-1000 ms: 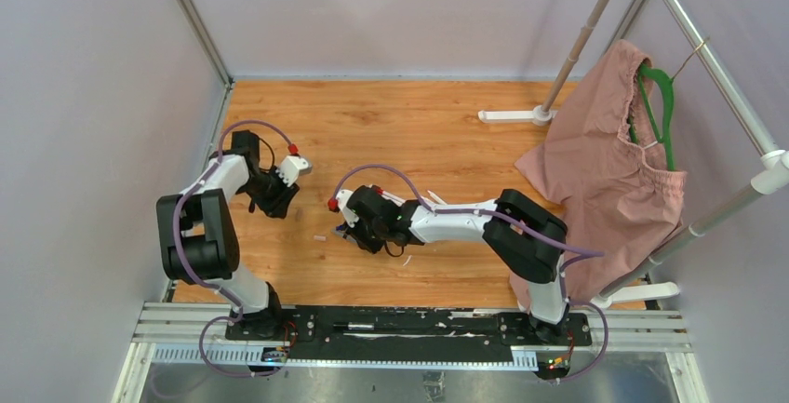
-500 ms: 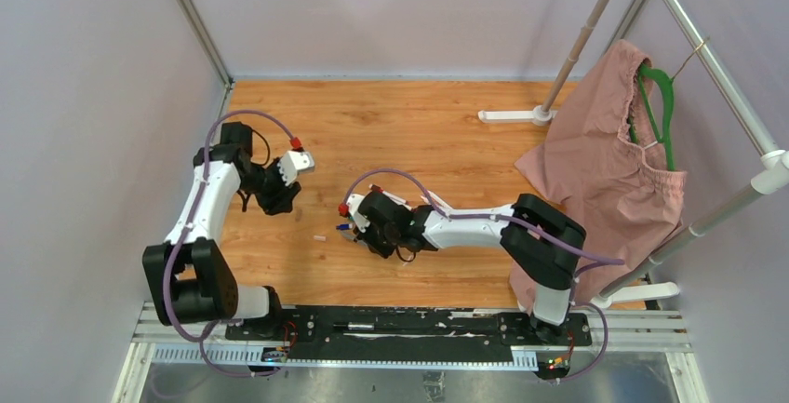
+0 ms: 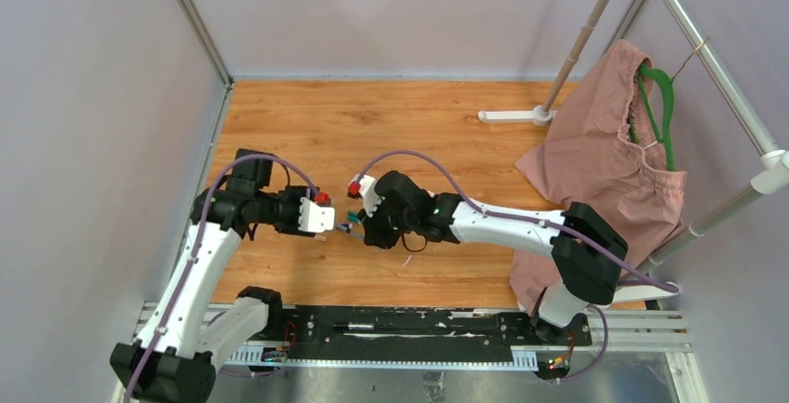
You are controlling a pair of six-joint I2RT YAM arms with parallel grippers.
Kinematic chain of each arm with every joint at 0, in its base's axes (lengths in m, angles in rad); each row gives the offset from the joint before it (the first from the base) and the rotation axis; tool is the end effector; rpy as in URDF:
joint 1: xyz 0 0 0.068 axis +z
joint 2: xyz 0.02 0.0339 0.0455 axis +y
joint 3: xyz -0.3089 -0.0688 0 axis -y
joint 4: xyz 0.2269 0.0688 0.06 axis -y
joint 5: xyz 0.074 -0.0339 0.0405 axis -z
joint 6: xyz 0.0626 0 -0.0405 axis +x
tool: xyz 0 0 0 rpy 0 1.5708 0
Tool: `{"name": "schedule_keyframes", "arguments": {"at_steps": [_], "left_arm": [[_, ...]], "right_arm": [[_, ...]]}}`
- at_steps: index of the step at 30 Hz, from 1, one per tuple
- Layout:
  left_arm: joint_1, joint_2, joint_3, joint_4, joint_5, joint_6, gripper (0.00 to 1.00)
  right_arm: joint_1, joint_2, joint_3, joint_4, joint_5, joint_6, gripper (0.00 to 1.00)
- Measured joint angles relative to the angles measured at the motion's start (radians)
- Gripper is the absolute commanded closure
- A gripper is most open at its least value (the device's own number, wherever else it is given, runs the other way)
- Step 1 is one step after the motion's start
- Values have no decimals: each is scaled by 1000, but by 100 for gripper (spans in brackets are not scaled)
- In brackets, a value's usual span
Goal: Open the pen caps
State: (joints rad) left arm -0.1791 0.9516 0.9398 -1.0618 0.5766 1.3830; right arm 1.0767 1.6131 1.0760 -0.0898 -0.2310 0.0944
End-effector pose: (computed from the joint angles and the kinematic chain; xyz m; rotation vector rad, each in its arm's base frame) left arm 0.1205 -0.0565 0.3112 1.8229 1.5815 -0.2423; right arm 0.1619 0.3308 0.2784 -1.2184 1.9859 0.8810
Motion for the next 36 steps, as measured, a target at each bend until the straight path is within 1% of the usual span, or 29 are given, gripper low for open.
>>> {"name": "schedule_keyframes", "arguments": {"at_steps": [5,10,15,21,23,26,30,31,32,36], "left_arm": [[-24,-123,-9,1,36,116,44],[-71,-202,-84,0,42,218,42],[-149,-212,-126,-7,26,288,42],[-204,-175,-126,36,-10,307,43],[-222,-156,-126,56,-36,307,48],[-242,-129,-126,78,-74,298,60],[-262,-110,-126,127,-126,267,89],[-267,-110,-126,136,-138,260,96],[-272,-109,-126,137,-150,254,100],[-287,-101,-127,155,-186,219,100]], "right_arm": [[-46,-26,0,-1,-124,55,100],[-81,-37,2,-1,-225,102,100],[-103,-40,16,-1,-296,146,100],[-111,-37,59,-3,-347,183,100],[-111,-30,77,-3,-356,195,100],[-111,-18,90,-2,-369,205,100],[-114,6,96,-2,-377,222,100],[-116,10,97,-2,-379,225,100],[-117,15,98,-2,-380,228,97],[-129,19,106,0,-391,235,62]]}}
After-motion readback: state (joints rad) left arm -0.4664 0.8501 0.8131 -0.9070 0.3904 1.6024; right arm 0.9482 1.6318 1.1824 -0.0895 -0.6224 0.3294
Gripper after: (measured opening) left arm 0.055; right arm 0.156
